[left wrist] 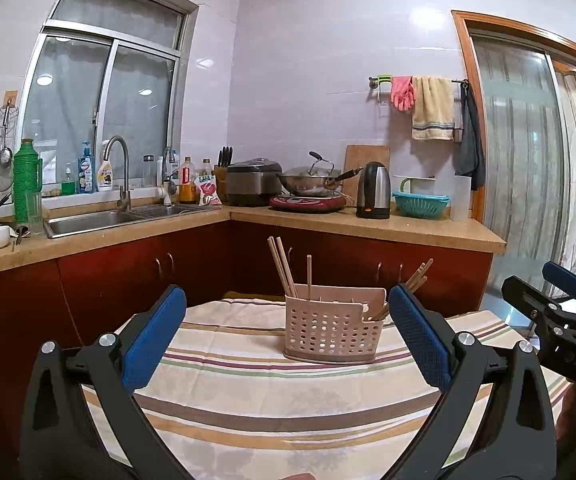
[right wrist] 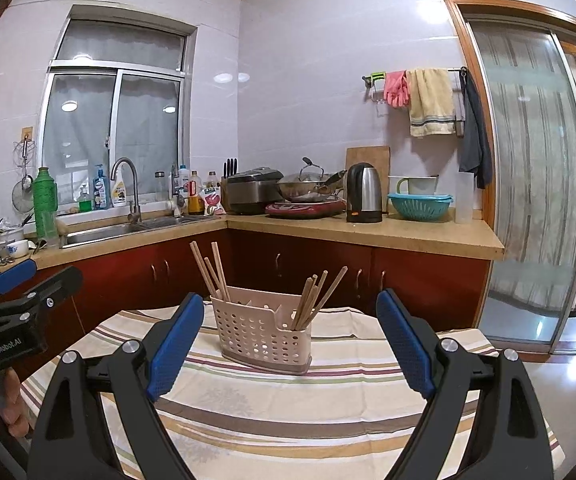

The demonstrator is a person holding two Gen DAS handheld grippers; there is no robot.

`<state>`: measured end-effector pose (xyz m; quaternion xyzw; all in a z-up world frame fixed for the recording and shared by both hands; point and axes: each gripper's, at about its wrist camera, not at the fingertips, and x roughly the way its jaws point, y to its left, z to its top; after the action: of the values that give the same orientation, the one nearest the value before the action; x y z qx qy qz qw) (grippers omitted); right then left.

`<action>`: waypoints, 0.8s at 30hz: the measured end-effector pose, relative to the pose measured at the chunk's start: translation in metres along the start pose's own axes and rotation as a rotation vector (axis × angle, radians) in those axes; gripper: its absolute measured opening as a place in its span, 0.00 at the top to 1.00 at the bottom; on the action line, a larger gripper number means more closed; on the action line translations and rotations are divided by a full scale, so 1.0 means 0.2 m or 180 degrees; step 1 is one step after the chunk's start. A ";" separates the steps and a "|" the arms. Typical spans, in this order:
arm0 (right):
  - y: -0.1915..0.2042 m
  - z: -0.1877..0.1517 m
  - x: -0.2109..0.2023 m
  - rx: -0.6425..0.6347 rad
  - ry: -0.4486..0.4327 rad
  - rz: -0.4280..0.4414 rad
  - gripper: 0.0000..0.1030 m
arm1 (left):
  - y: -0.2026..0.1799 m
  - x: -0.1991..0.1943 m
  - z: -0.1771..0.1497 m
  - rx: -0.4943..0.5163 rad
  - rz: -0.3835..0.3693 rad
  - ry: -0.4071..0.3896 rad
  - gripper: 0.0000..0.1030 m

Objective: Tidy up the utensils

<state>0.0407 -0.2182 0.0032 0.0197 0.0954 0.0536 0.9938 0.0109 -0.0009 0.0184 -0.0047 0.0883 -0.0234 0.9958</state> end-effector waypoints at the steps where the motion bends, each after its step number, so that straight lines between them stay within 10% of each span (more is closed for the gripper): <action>1: 0.00 0.00 0.00 -0.0005 -0.0008 0.0000 0.17 | 0.00 0.00 0.00 -0.0003 -0.0004 -0.0002 0.04; 24: 0.01 0.01 -0.02 -0.0032 -0.0032 -0.0017 0.17 | 0.03 -0.03 -0.01 -0.0015 0.0040 0.0009 0.04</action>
<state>0.0368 -0.2169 0.0052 0.0148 0.0902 0.0512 0.9945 0.0040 0.0045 0.0183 -0.0064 0.0897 -0.0170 0.9958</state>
